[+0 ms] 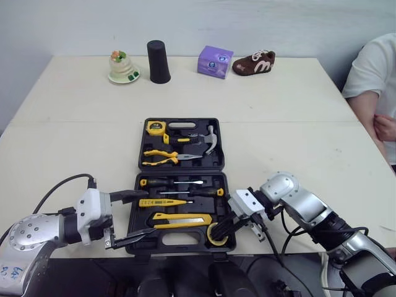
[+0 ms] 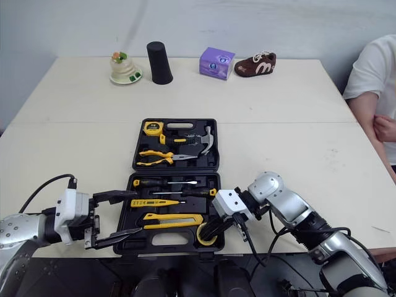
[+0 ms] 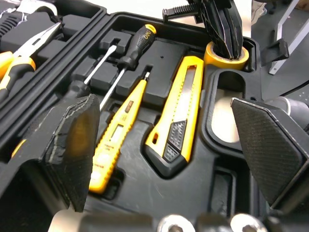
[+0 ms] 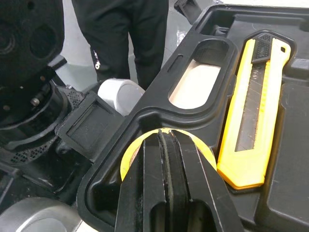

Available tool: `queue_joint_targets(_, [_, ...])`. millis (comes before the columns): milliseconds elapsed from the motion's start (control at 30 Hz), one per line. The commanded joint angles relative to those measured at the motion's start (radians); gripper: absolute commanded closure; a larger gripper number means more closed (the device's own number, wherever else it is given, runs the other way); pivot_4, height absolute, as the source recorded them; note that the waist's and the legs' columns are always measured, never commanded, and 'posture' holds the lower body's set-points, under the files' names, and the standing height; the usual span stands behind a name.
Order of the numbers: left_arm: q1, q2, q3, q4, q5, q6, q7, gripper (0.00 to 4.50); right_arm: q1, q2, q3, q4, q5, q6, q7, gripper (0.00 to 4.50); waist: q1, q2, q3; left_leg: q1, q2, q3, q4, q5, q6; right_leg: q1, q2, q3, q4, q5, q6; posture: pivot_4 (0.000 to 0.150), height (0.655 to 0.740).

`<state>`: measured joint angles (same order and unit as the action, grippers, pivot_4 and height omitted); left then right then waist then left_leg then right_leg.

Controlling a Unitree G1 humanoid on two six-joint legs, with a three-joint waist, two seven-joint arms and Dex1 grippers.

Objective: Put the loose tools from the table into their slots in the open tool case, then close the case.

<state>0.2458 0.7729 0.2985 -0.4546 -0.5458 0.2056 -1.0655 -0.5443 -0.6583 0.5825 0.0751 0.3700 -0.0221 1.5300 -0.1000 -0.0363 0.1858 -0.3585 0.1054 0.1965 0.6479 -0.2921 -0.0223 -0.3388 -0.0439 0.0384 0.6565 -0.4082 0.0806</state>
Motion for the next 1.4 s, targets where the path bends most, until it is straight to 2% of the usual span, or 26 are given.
queue_joint_targets(33, [0.013, -0.004, 0.038, -0.017, -0.01, -0.014, 0.01, 0.0, 0.042, -0.024, 0.024, 0.096, -0.162, -0.041, -0.022, 4.45, 0.004, -0.003, -0.002, 0.002, 0.0, 0.0, -0.001, 0.0, 0.0, 0.002, 0.0, 0.0, -0.001, 0.0, 0.0, 0.15, 0.74])
queue_joint_targets(133, [0.03, -0.028, 0.076, -0.023, -0.023, -0.002, 0.051, 0.0, 0.041, -0.005, -0.051, 0.045, -0.09, -0.048, -0.041, 4.45, 0.011, -0.007, -0.005, 0.003, 0.0, -0.003, -0.002, -0.002, -0.001, 0.005, -0.001, -0.003, -0.003, 0.001, -0.002, 0.15, 0.74])
queue_joint_targets(200, [0.006, -0.086, 0.149, -0.039, -0.094, 0.033, 0.16, 0.0, 0.037, -0.003, -0.177, -0.08, 0.118, 0.185, -0.121, 4.45, 0.015, -0.006, -0.004, 0.003, 0.0, -0.003, -0.002, -0.002, -0.001, 0.005, -0.001, -0.003, -0.003, 0.001, -0.003, 0.15, 0.74])
queue_joint_targets(267, [-0.008, -0.125, 0.223, -0.037, -0.148, 0.063, 0.243, 0.0, 0.039, -0.017, -0.268, -0.167, 0.245, 0.306, -0.145, 4.45, 0.019, -0.002, -0.002, -0.001, 0.0, -0.004, -0.001, -0.002, 0.0, 0.001, -0.003, -0.003, -0.002, 0.001, -0.003, 0.15, 0.74])
queue_joint_targets(333, [-0.002, -0.139, 0.273, -0.02, -0.142, 0.061, 0.276, 0.0, 0.055, -0.028, -0.316, -0.211, 0.277, 0.344, -0.147, 4.45, 0.02, -0.001, -0.001, -0.011, 0.0, -0.007, 0.001, -0.001, 0.001, -0.008, -0.002, -0.005, 0.0, 0.002, -0.002, 0.15, 0.74])
queue_joint_targets(433, [-0.034, -0.171, 0.351, 0.024, -0.162, 0.085, 0.392, 0.0, 0.064, -0.031, -0.383, -0.206, 0.29, 0.411, -0.191, 4.45, 0.02, -0.001, -0.001, -0.012, 0.0, -0.008, -0.001, 0.0, 0.0, -0.008, 0.0, -0.006, -0.001, 0.001, -0.003, 0.15, 0.74])
queue_joint_targets(500, [-0.094, -0.175, 0.345, 0.08, -0.099, 0.081, 0.472, 0.52, 0.033, -0.046, -0.4, -0.069, 0.185, 0.312, -0.175, 4.5, 0.02, -0.001, -0.001, -0.012, 0.0, -0.008, -0.001, 0.0, 0.0, -0.007, 0.0, -0.006, -0.003, 0.001, -0.003, 0.15, 0.74])
queue_joint_targets(567, [-0.127, -0.153, 0.265, 0.136, -0.01, 0.106, 0.506, 1.11, -0.028, -0.027, -0.409, 0.106, 0.079, 0.192, -0.207, 4.5, 0.019, 0.0, 0.0, -0.013, -0.001, -0.008, 0.001, 0.0, 0.001, -0.007, 0.0, -0.005, -0.004, 0.002, -0.002, 0.15, 0.74])
queue_joint_targets(667, [-0.137, -0.132, 0.175, 0.199, 0.081, 0.102, 0.501, 2.55, -0.091, 0.012, -0.401, 0.279, -0.024, 0.069, -0.253, 4.5, 0.016, 0.002, 0.001, -0.012, -0.004, -0.003, 0.001, 0.001, 0.003, -0.008, -0.001, -0.003, -0.004, 0.003, 0.001, 0.15, 0.74])
queue_joint_targets(800, [-0.163, -0.125, 0.109, 0.25, 0.109, 0.104, 0.473, 4.3, -0.084, 0.029, -0.391, 0.394, -0.122, -0.025, -0.278, 4.5, 0.015, 0.002, 0.001, -0.014, -0.001, 0.002, 0.0, 0.001, 0.002, -0.014, 0.001, -0.001, -0.003, 0.003, 0.0, 0.15, 0.74])
queue_joint_targets(833, [-0.166, -0.123, 0.1, 0.262, 0.109, 0.104, 0.462, 4.47, -0.075, 0.033, -0.393, 0.398, -0.135, -0.038, -0.282, 4.5, 0.017, 0.003, 0.002, -0.016, -0.001, 0.002, -0.001, 0.001, 0.002, -0.017, 0.001, 0.0, -0.001, 0.003, 0.0, 0.15, 0.74])
queue_joint_targets(933, [-0.183, -0.116, 0.075, 0.292, 0.128, 0.079, 0.432, 4.47, -0.063, 0.052, -0.418, 0.389, -0.124, -0.02, -0.285, 4.5, 0.016, 0.004, 0.002, -0.018, 0.0, 0.005, -0.001, 0.002, 0.001, -0.021, 0.002, 0.002, 0.002, 0.002, -0.001, 0.15, 0.74])
queue_joint_targets(1033, [-0.243, -0.109, -0.021, 0.326, 0.159, 0.101, 0.394, 4.47, -0.056, 0.067, -0.399, 0.418, -0.177, -0.066, -0.307, 4.5, 0.014, 0.005, 0.003, -0.017, 0.001, 0.006, 0.0, 0.002, 0.0, -0.021, 0.002, 0.004, 0.003, 0.002, 0.0, 0.15, 0.74])
queue_joint_targets(1233, [-0.324, -0.123, -0.058, 0.427, 0.171, 0.096, 0.364, 4.47, -0.007, 0.141, -0.381, 0.297, -0.175, -0.001, -0.352, 4.5, 0.008, 0.004, 0.003, -0.015, 0.002, 0.007, 0.001, 0.004, -0.002, -0.021, 0.005, 0.005, 0.006, 0.003, 0.0, 0.15, 0.74])
queue_joint_targets(1400, [-0.401, -0.128, -0.113, 0.496, 0.209, 0.08, 0.346, 4.47, -0.037, 0.186, -0.369, 0.311, -0.216, -0.021, -0.379, 4.5, 0.007, 0.004, 0.002, -0.015, 0.003, 0.007, 0.001, 0.004, -0.003, -0.021, 0.006, 0.005, 0.006, 0.003, 0.0, 0.15, 0.74])
